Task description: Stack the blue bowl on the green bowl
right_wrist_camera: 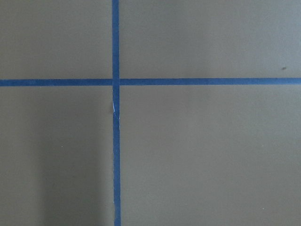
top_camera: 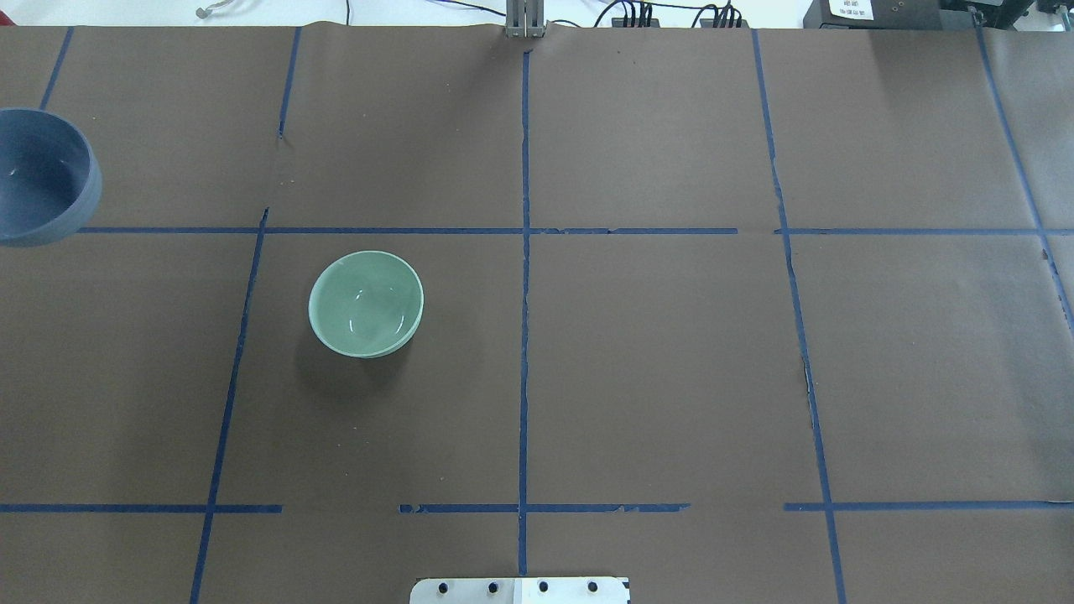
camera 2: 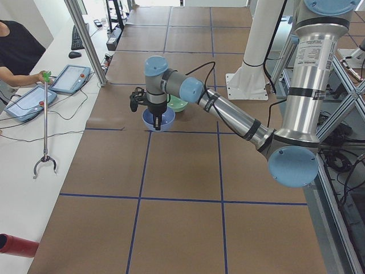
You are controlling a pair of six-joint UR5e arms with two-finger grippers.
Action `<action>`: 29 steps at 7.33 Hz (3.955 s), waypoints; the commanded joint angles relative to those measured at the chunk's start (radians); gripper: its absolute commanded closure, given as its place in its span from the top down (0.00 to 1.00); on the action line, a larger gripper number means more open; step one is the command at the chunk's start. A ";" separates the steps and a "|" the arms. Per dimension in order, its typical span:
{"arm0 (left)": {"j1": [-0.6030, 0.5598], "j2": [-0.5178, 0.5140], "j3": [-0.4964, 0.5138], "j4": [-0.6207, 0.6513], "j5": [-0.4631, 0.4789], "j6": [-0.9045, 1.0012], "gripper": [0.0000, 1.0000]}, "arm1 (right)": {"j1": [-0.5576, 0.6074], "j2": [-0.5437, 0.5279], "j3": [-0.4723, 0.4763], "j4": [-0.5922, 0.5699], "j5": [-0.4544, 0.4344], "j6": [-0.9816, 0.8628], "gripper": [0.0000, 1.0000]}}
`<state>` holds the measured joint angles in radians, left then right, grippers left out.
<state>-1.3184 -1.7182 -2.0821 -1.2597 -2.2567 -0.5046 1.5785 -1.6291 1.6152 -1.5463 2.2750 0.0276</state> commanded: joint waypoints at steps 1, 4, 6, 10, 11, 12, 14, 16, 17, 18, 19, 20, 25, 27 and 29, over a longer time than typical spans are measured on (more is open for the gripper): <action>0.004 -0.018 -0.047 0.045 -0.055 -0.110 0.00 | 0.000 0.000 0.000 -0.001 0.000 0.000 1.00; 0.230 -0.024 -0.047 -0.224 -0.083 -0.534 0.00 | 0.000 0.000 0.000 0.000 0.001 0.000 1.00; 0.332 -0.049 0.022 -0.373 -0.070 -0.684 0.00 | 0.000 0.000 0.000 0.000 0.001 0.000 1.00; 0.504 -0.138 0.152 -0.559 0.068 -0.889 0.00 | 0.000 0.000 0.000 -0.001 0.000 0.000 1.00; 0.534 -0.153 0.168 -0.561 0.089 -0.893 0.00 | 0.000 0.000 0.000 0.000 0.001 0.000 1.00; 0.548 -0.153 0.169 -0.561 0.098 -0.897 0.00 | 0.000 0.000 0.000 0.000 0.001 0.000 1.00; 0.554 -0.156 0.195 -0.564 0.098 -0.894 0.00 | 0.000 0.000 0.000 0.000 0.000 0.000 1.00; 0.577 -0.184 0.232 -0.567 0.098 -0.884 0.85 | 0.000 0.000 0.000 0.000 0.000 0.000 1.00; 0.579 -0.193 0.247 -0.589 0.098 -0.881 1.00 | 0.000 0.000 0.000 0.000 0.000 0.000 1.00; 0.578 -0.190 0.250 -0.604 0.095 -0.881 1.00 | 0.000 0.000 0.000 -0.001 0.000 0.000 1.00; 0.578 -0.182 0.234 -0.603 0.089 -0.873 1.00 | 0.000 0.000 0.000 0.000 0.000 0.000 1.00; 0.564 -0.179 0.194 -0.592 0.086 -0.840 1.00 | 0.000 0.000 0.000 -0.001 0.001 0.000 1.00; 0.232 -0.153 0.054 -0.325 0.089 -0.139 1.00 | 0.000 0.000 0.000 0.000 0.000 0.000 1.00; 0.087 -0.077 0.059 -0.270 0.088 0.184 1.00 | 0.000 0.000 0.000 0.000 0.000 0.000 1.00; -0.084 0.015 0.173 -0.271 0.006 0.393 1.00 | 0.000 0.000 0.000 0.000 0.000 0.000 1.00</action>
<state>-1.2888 -1.7600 -1.9787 -1.5328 -2.1948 -0.2476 1.5785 -1.6291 1.6153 -1.5463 2.2749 0.0276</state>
